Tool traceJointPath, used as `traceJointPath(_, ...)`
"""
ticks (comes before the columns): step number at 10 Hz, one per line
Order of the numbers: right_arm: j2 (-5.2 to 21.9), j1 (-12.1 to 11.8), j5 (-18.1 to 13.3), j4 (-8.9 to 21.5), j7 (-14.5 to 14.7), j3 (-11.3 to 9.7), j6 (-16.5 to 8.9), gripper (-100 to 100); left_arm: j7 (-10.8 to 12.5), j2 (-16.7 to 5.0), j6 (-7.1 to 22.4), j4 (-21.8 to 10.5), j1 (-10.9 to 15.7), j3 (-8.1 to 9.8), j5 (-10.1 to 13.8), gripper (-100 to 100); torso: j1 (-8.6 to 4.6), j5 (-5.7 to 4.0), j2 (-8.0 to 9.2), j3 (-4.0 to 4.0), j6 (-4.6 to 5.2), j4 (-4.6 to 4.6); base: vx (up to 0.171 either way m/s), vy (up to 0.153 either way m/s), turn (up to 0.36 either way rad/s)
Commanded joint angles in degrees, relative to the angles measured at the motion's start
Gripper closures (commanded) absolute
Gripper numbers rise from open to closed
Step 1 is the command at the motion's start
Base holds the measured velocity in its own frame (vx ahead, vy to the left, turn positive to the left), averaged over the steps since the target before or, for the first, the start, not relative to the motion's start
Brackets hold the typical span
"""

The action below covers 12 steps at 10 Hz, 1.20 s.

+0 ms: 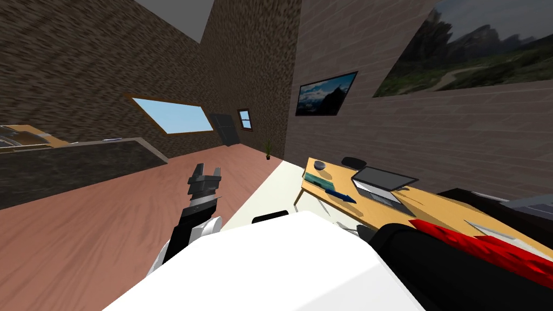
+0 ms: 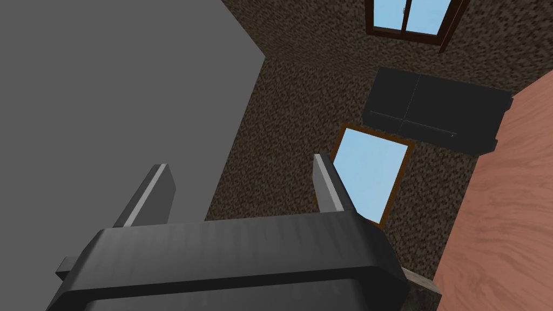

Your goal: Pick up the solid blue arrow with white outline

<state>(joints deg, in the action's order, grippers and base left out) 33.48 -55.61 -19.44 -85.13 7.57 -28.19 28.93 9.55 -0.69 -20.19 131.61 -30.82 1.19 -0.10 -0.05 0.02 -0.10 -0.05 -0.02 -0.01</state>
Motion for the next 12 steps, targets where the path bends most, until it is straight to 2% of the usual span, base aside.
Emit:
traceJointPath(1,2.05,-0.62,-0.44,1.65,0.21,-0.42,-0.22,-100,0.0,0.0,0.0,0.0,0.0,0.0,0.0,0,0.0,0.0,0.0,0.0,0.0,0.0,0.051,-0.006,0.066)
traceJointPath(2,3.87,-1.23,-1.54,4.47,1.03,-1.45,-0.49,-100,0.0,0.0,0.0,0.0,-0.01,0.01,0.0,0,-0.04,-0.01,0.01,0.0,0.02,0.0,0.063,-0.003,0.133)
traceJointPath(3,4.97,-1.23,-1.54,5.03,1.03,-1.45,-0.49,-100,0.0,0.0,0.0,0.0,0.0,0.0,0.0,0,-0.05,-0.01,-0.02,-0.01,0.0,-0.01,0.056,-0.009,0.083)
traceJointPath(4,6.79,-1.66,-2.64,7.81,1.93,-2.42,-0.79,-100,0.0,0.0,0.0,0.0,-0.01,0.01,0.0,0,-0.06,-0.01,-0.01,-0.01,0.02,0.0,0.067,-0.029,0.16)
traceJointPath(6,7.92,-1.66,-2.64,8.41,1.93,-2.42,-0.79,-100,0.0,0.0,0.0,0.0,-0.01,0.01,0.0,0,-0.13,-0.03,-0.02,-0.02,0.01,0.0,0.04,-0.024,0.039)
traceJointPath(7,10.43,-1.92,-3.74,10.62,2.89,-3.32,-1.11,-100,0.0,0.0,0.0,0.0,0.0,0.01,0.0,0,-0.08,-0.02,0.06,0.03,0.02,0.02,0.047,-0.023,0.171)
traceJointPath(9,10.87,-1.92,-3.74,11.77,2.89,-3.32,-1.11,-100,0.0,0.0,0.0,0.0,-0.01,0.01,0.0,0,-0.12,-0.03,0.0,0.0,0.02,0.0,0.04,-0.023,0.037)
traceJointPath(10,13.56,-2.0,-4.82,14.08,3.92,-4.16,-1.45,-100,0.0,0.0,0.0,0.0,-0.01,0.01,0.0,0,-0.06,-0.03,0.07,0.04,0.04,0.02,0.047,-0.027,0.113)
traceJointPath(12,13.8,-2.0,-4.82,15.06,3.92,-4.16,-1.45,-100,0.0,-0.01,0.0,0.0,0.0,0.01,0.0,0,-0.15,-0.05,0.01,0.01,0.02,0.01,0.037,-0.033,0.066)
